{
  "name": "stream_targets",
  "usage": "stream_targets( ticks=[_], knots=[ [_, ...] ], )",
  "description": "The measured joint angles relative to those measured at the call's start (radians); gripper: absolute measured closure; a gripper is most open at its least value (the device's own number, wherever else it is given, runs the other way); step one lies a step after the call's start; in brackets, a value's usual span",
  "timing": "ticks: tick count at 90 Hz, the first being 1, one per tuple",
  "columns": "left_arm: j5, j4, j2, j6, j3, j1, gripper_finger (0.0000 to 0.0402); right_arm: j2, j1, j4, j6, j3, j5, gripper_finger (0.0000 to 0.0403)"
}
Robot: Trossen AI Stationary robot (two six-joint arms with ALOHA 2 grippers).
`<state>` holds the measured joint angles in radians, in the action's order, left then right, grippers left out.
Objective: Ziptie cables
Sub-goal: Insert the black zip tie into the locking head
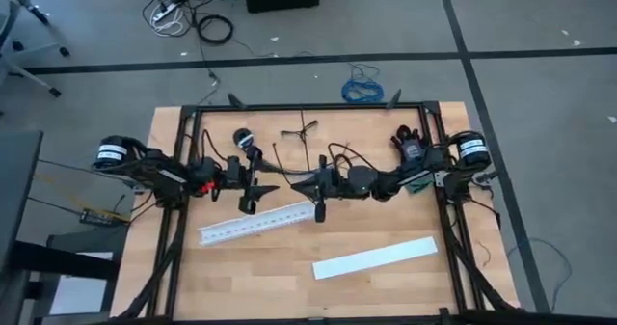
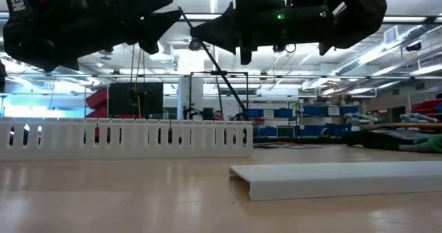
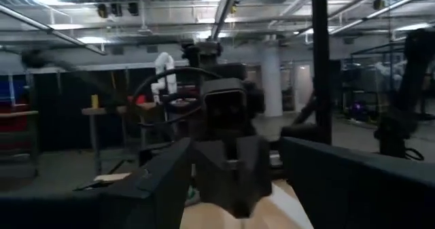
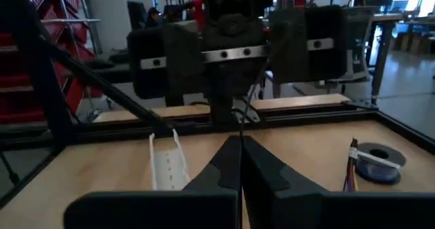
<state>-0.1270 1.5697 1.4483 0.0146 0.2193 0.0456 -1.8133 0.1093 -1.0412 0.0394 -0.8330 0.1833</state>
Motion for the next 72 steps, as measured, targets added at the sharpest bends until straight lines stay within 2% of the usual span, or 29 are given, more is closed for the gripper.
stream_targets(
  ticks=[30,72],
  knots=[
    [0.006,-0.070,0.000,-0.045,0.001,-0.002,0.0183,0.000,0.020,-0.020,-0.102,0.000,0.034,0.0403],
    [-0.061,-0.002,-0.010,-0.105,0.009,-0.002,0.0183,0.000,0.020,0.007,-0.107,0.001,0.037,0.0403]
  ],
)
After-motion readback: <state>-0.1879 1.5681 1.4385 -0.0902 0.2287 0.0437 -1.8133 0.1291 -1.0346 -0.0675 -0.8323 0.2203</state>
